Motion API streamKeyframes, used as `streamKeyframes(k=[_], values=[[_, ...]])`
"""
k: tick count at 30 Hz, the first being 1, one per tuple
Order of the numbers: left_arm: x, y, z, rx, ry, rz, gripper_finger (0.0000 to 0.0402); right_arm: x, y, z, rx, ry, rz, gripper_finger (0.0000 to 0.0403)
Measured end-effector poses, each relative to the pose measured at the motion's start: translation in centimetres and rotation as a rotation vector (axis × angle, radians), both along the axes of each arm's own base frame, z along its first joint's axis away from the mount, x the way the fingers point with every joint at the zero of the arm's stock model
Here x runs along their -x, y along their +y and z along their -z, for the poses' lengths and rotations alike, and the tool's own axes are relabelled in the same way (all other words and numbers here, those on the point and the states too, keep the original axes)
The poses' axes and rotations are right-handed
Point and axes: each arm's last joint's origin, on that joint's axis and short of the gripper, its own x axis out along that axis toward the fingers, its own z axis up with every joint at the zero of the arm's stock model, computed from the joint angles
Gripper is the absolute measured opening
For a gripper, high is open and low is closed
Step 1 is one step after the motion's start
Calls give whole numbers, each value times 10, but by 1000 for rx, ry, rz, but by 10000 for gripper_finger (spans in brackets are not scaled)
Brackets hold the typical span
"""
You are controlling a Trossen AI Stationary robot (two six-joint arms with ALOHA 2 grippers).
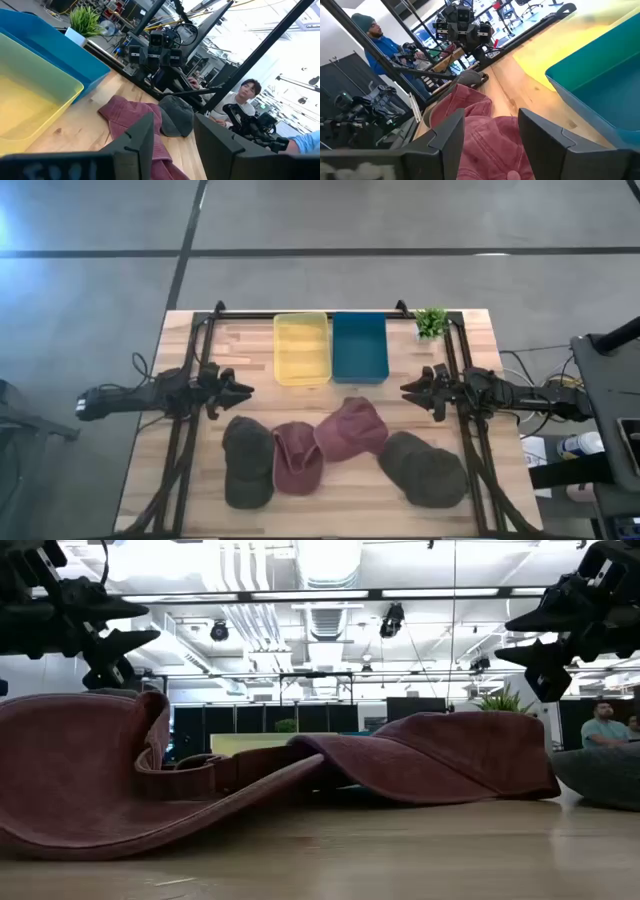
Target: Sort caps
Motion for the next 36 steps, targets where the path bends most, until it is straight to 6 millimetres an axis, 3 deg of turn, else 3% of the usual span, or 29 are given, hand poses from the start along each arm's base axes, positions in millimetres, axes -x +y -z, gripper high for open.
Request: streamKeyframes(k=[5,11,19,28,32,36], values=[[0,0,0,-17,1,0,133,0,-2,-1,3,-7,68,180],[0,3,-1,-159,-2,-87,133,0,-5,-2,-207,-40,179,180],[3,6,-20,310,-232,-153,133,1,-6,-2,-519,-87,239,180],[11,10,-45,438,-450,-298,133,1,-6,-11,-658,-192,218,180],[5,4,-67,486,-406,-184,133,2,-3,-29,-618,-362,116,179],[-22,-7,-86,495,-198,-122,126,4,1,-44,-539,-484,35,178]])
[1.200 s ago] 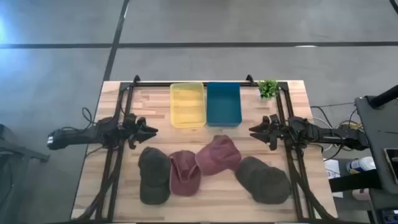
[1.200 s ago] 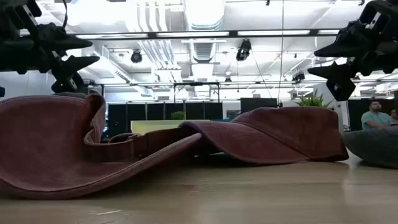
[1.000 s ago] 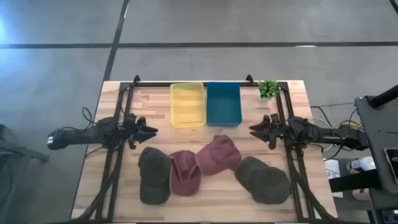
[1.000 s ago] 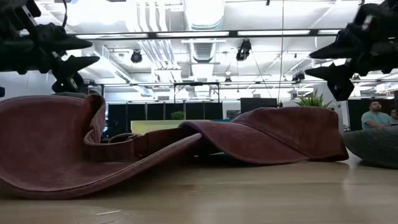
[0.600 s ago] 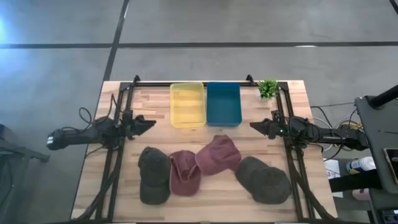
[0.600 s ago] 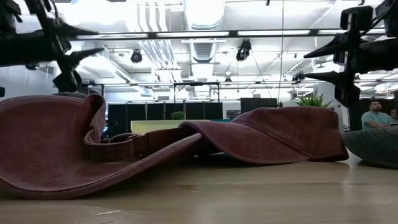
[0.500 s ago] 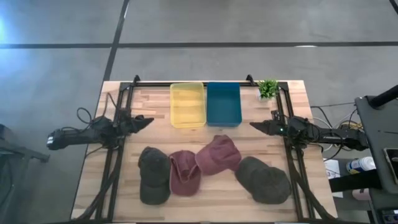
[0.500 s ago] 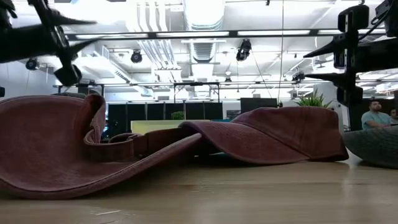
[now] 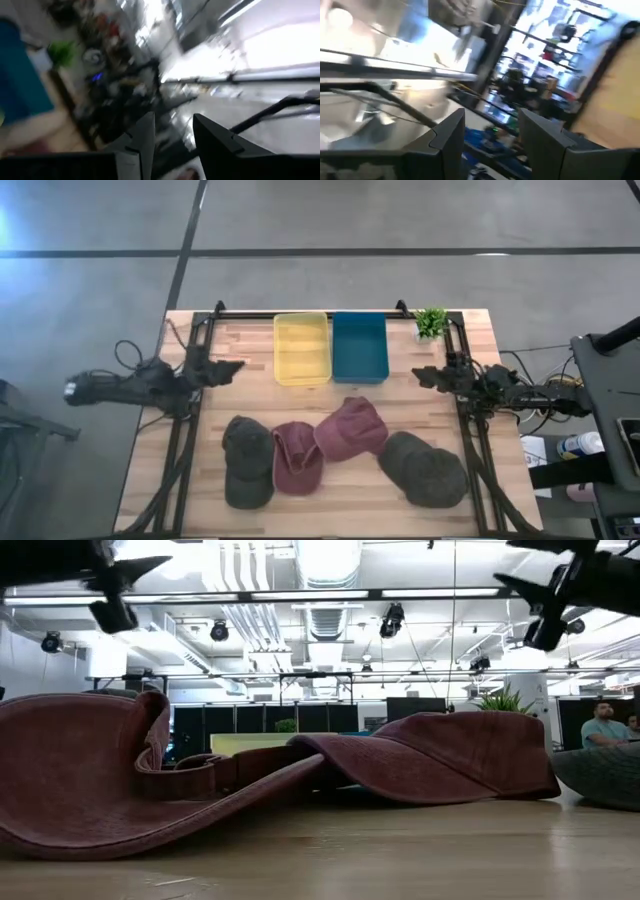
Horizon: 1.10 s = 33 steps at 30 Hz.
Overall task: Sort caps
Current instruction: Put the left red cap into the blue bin
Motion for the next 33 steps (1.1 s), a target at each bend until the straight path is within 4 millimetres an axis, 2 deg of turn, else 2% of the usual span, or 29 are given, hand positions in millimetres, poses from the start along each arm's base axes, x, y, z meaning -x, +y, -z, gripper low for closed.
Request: streamKeyframes(k=[4,8,12,15,20,30,33], values=[[-44,-24,7,-19,332,180,119,-11,4,8,-8,227,-42,173],[-85,-54,21,-21,542,287,117,-22,9,13,-27,457,-99,165],[-124,-80,22,64,587,322,117,-31,15,9,-36,563,-193,160],[-144,-89,44,98,716,310,117,-37,17,12,-50,685,-231,162],[-164,-94,55,226,736,273,117,-45,18,22,-81,860,-232,179],[-183,-101,93,399,817,200,117,-65,19,29,-64,986,-225,254],[-190,-103,94,454,797,188,117,-71,19,32,-66,1025,-223,276]])
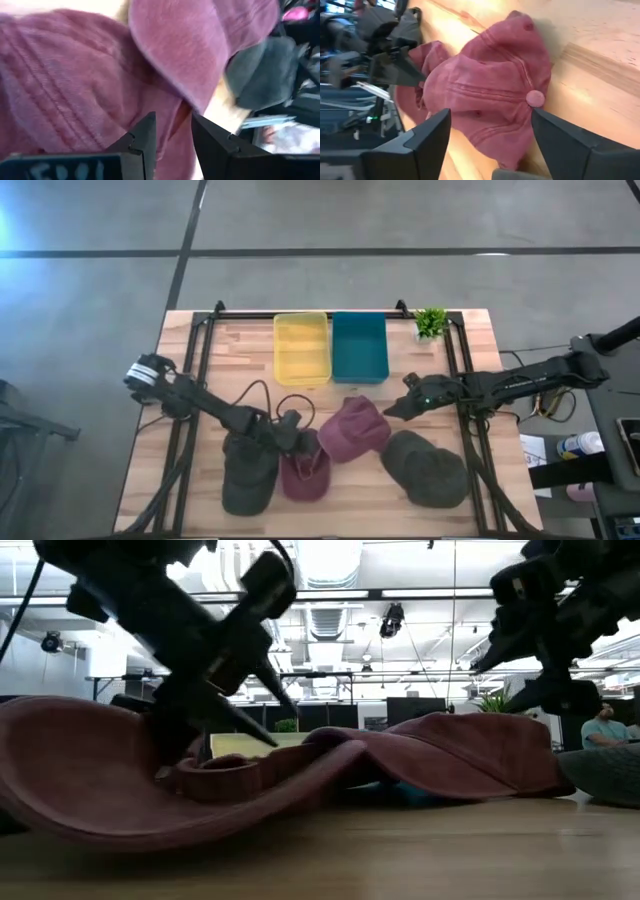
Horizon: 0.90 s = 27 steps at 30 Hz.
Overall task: Sort caps
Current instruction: Put the left red cap into the blue bin
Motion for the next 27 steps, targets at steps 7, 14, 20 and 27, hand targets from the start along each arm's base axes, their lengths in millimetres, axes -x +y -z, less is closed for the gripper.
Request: streamKeyframes(k=[7,14,20,27], values=[[-14,-3,-26,5,-73,-40,117,-8,1,19,6,120,-4,294],[-13,3,-66,-157,75,-36,117,-12,2,31,18,196,-40,283],[-29,-4,-68,-52,19,-128,117,-14,2,34,22,205,-49,283],[-32,-25,-37,56,94,-201,117,-13,2,32,35,189,-61,288]])
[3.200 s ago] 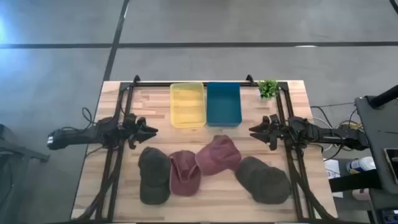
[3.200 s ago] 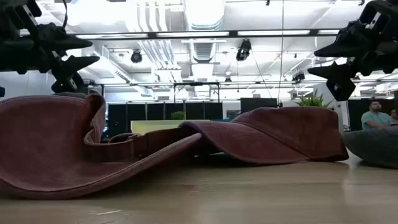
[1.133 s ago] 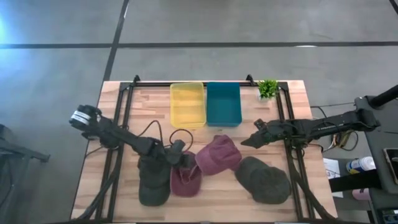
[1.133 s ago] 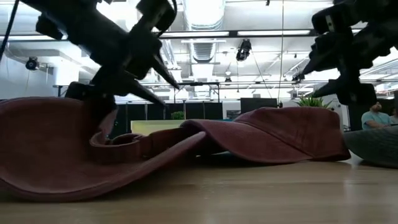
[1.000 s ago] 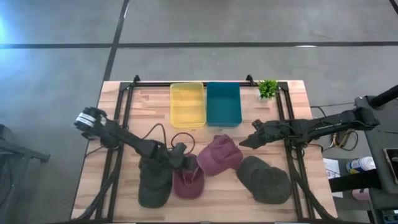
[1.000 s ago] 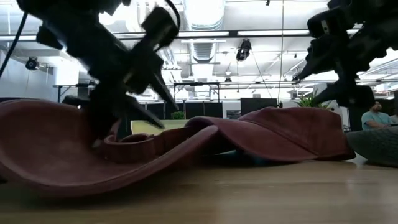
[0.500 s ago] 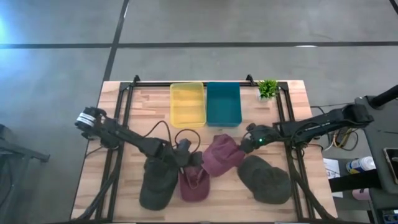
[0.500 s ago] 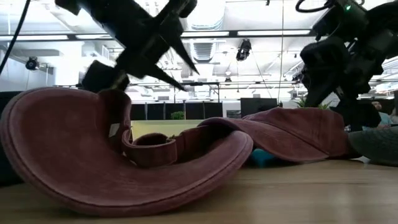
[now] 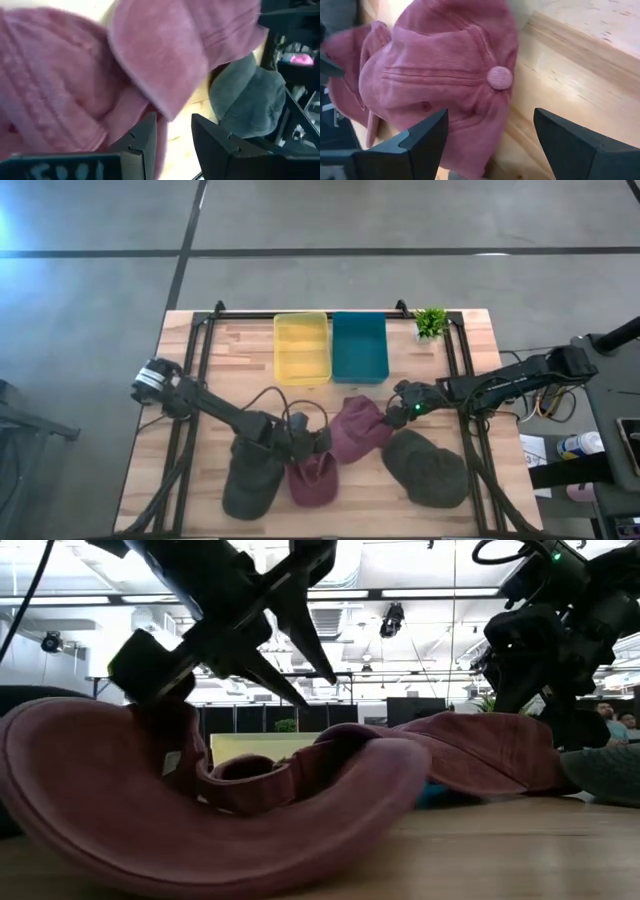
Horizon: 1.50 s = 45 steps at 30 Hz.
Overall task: Sort caps
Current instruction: Put the left red cap into the blue bin
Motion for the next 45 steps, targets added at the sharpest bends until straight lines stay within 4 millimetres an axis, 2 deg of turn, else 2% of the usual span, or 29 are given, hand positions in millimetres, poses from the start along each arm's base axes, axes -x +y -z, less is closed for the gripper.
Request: streamKeyframes(k=[6,13,19,34,38,41,45], values=[[-5,-11,19,20,34,-56,117,1,0,0,-4,5,-18,286],[-22,-2,39,-20,-39,-179,117,-1,3,7,-46,49,-77,285],[-33,1,40,-89,-151,-229,117,-3,4,15,-73,85,-110,276],[-37,6,50,-238,-122,-169,117,-16,7,19,-141,18,-164,270],[-39,11,55,-310,-144,-257,117,-16,8,20,-158,25,-176,269],[-43,14,51,-364,-194,-296,117,-16,8,20,-164,27,-180,269],[-50,12,38,-469,-292,-215,109,-19,8,16,-162,-21,-188,267]])
